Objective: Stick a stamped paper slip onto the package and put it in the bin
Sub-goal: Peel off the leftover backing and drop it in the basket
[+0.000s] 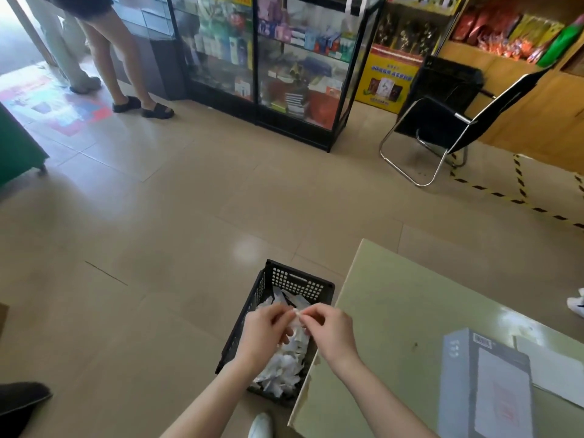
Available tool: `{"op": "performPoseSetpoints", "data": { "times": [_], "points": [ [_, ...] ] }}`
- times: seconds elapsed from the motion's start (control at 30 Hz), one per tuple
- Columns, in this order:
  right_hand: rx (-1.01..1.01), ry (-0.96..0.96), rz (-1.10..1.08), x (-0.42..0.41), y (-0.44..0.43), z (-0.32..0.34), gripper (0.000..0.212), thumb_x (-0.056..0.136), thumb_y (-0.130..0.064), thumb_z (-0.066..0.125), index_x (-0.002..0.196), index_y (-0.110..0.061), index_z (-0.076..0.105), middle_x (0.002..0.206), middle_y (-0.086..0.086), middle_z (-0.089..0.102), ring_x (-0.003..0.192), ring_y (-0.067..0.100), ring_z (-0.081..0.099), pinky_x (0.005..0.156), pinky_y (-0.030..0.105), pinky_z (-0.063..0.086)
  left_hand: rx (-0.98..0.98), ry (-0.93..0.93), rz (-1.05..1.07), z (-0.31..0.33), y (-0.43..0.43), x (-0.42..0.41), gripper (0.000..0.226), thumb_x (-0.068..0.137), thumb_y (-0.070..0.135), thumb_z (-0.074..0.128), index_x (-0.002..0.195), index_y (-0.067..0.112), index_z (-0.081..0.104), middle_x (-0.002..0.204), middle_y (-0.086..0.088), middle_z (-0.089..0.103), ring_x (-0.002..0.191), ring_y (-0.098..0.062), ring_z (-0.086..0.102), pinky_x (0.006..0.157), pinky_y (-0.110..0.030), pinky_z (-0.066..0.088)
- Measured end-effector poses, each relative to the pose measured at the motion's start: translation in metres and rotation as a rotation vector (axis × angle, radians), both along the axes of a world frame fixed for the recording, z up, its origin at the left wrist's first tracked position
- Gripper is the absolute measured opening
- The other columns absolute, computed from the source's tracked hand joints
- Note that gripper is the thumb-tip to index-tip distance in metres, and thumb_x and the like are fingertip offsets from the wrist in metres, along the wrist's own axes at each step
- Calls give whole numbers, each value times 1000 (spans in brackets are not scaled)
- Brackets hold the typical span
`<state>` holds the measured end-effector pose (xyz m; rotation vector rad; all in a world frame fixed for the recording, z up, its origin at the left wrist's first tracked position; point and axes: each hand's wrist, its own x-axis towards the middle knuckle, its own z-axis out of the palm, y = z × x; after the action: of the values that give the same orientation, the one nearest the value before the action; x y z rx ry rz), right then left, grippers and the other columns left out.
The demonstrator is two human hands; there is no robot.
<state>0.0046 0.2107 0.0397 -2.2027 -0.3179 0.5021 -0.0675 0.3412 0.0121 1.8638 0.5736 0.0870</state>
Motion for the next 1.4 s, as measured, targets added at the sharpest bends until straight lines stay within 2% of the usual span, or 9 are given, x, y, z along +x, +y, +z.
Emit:
{"op": "performPoseSetpoints", "data": {
  "times": [0.07, 0.13, 0.3, 0.5, 0.63, 0.77, 0.93, 1.2, 1.4],
  "points": [
    [-57, -2, -43, 4, 13, -17, 6, 83, -20, 68, 80, -22, 73, 70, -9, 70, 66, 4, 65, 64, 16, 51, -59, 42, 42, -12, 11, 0, 8, 93, 31, 59, 98, 32, 66, 78, 5, 71, 68, -2, 68, 60, -17, 54],
    [-109, 15, -89, 9, 22, -36, 9, 85, -19, 64, 87, -19, 73, 77, -5, 72, 72, 10, 64, 67, 20, 50, -119, 75, 102, -27, 22, -3, 23, 93, 33, 58, 116, 34, 58, 93, 9, 69, 78, 8, 64, 59, -6, 48],
    [-193, 58, -156, 15, 42, -79, 24, 88, -19, 61, 111, -17, 68, 92, 3, 72, 81, 17, 64, 72, 28, 52, -153, 162, 157, -57, 45, -19, 34, 93, 31, 57, 127, 28, 53, 96, 10, 67, 76, 11, 62, 56, -5, 45],
    [-257, 129, -207, 24, 57, -112, 39, 85, -24, 67, 122, -16, 59, 91, 7, 72, 81, 19, 62, 70, 28, 46, -161, 231, 190, -78, 56, -24, 36, 95, 30, 54, 130, 30, 49, 98, 8, 65, 79, -1, 63, 58, -3, 43],
    [-261, 192, -144, 27, 55, -123, 54, 84, -29, 69, 133, -19, 48, 115, 7, 65, 100, 20, 62, 84, 32, 52, -165, 238, 188, -80, 54, -18, 37, 95, 29, 54, 131, 31, 47, 98, 9, 65, 80, -3, 62, 57, -4, 43],
    [-221, 203, -37, 22, 41, -119, 50, 85, -31, 66, 131, -21, 49, 124, 2, 58, 99, 14, 61, 85, 31, 53, -155, 245, 152, -77, 46, -12, 38, 95, 30, 54, 132, 30, 48, 97, 10, 64, 79, -3, 62, 56, -9, 44],
    [-196, 133, -34, 22, 12, -100, 37, 87, -34, 62, 121, -22, 56, 112, -4, 59, 88, 7, 60, 77, 23, 50, -128, 259, 68, -67, 30, -2, 38, 95, 33, 52, 133, 34, 45, 97, 10, 63, 79, -3, 61, 58, -14, 42],
    [-130, -40, -176, 26, -79, -50, 25, 90, -26, 59, 113, -18, 62, 109, 1, 61, 100, 14, 59, 84, 21, 42, -66, 224, -129, -42, -39, 27, 31, 96, 26, 53, 127, 26, 51, 87, 6, 67, 67, -6, 61, 54, -15, 43],
    [-183, -205, -350, 20, -185, -15, 24, 90, -18, 58, 113, -13, 62, 115, 3, 62, 112, 18, 53, 95, 23, 37, -89, 182, -284, -28, -131, 48, 26, 94, 22, 55, 119, 28, 55, 88, 1, 72, 82, -19, 68, 73, -35, 54]
  ]
}}
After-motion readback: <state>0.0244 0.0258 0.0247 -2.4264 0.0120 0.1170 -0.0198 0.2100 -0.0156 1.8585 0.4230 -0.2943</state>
